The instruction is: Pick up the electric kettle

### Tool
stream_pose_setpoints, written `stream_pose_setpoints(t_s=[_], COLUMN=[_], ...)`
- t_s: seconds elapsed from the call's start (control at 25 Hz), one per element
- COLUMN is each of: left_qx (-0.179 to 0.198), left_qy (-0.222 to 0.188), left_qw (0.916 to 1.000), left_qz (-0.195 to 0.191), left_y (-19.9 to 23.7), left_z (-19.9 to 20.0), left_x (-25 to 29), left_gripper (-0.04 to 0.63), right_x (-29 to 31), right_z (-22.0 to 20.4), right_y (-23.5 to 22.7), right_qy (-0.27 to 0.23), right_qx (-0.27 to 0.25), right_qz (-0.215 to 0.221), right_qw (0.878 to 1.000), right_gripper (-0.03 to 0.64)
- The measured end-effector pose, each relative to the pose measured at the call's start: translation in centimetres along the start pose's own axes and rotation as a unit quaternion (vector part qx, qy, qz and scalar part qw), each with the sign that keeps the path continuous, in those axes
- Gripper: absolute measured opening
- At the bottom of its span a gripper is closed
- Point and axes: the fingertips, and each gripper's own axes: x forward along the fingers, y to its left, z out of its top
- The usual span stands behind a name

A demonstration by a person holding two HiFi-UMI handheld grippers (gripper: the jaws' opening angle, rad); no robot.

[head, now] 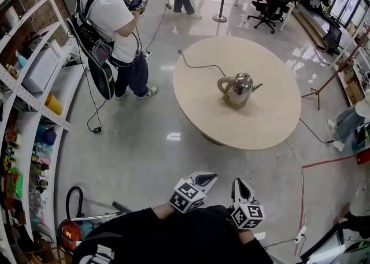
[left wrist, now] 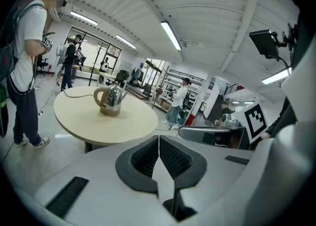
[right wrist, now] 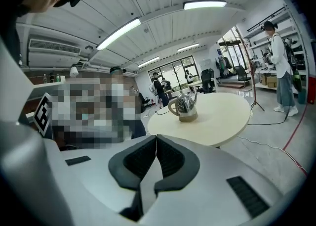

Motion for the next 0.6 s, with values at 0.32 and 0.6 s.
stream_pose_setpoints(t_s=[0.32,0.6], left_qx=[-0.002,0.006], left_qy=[0.023,0.006], left_qw=[0.9996,0.9992], left_qz=[-0.015,0.04], left_y=[3.8,7.6], left_z=[2.3,8.4], left_x=[5.5,11.4], left_gripper=[0.02,0.02], right_x=[5.4,11.3], right_z=[1.8,7.3], right_y=[-4.3,-10.0], right_qy=[0.012,-0.001], right_qx=[0.014,0.015], right_qz=[-0.006,0.039], right_qw=[1.0,0.999], right_gripper=[0.014,0.014])
